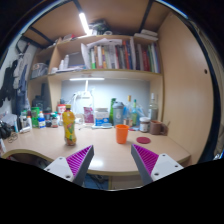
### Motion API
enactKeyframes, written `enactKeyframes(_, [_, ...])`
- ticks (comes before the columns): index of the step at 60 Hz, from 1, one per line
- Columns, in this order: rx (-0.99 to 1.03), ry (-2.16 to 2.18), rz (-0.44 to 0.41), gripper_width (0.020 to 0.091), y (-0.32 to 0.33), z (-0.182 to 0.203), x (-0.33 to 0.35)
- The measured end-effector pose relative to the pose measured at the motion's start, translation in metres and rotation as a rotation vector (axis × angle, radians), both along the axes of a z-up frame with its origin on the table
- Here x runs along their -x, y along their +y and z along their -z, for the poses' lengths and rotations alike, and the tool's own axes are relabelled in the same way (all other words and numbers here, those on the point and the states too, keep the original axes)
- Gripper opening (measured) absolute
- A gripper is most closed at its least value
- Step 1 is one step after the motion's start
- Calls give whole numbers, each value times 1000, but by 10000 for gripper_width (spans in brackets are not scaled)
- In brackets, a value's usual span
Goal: Pour water
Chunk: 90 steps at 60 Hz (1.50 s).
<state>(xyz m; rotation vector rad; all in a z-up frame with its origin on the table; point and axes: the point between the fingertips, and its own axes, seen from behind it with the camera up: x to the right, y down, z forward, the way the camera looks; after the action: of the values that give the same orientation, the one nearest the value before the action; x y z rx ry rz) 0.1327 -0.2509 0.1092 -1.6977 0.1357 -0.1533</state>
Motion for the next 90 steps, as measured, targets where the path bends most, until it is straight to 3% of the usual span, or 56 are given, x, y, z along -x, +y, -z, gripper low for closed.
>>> enactKeyframes(22, [-46, 42, -190, 839, 154, -4, 162])
enactKeyframes(46, [26, 48, -98, 835, 278, 27, 183])
enactKeyframes(48, [30, 56, -94, 817, 284, 29, 183])
enactKeyframes(51, [53, 45, -79, 565, 291, 35, 178])
enactKeyframes(52, [61, 43, -76, 518, 293, 37, 178])
enactKeyframes(63, [65, 39, -104, 387, 297, 38, 184])
enactKeyframes(78, [52, 23, -162, 361, 299, 30, 190])
enactKeyframes(90, [-209, 412, -251, 360, 296, -86, 163])
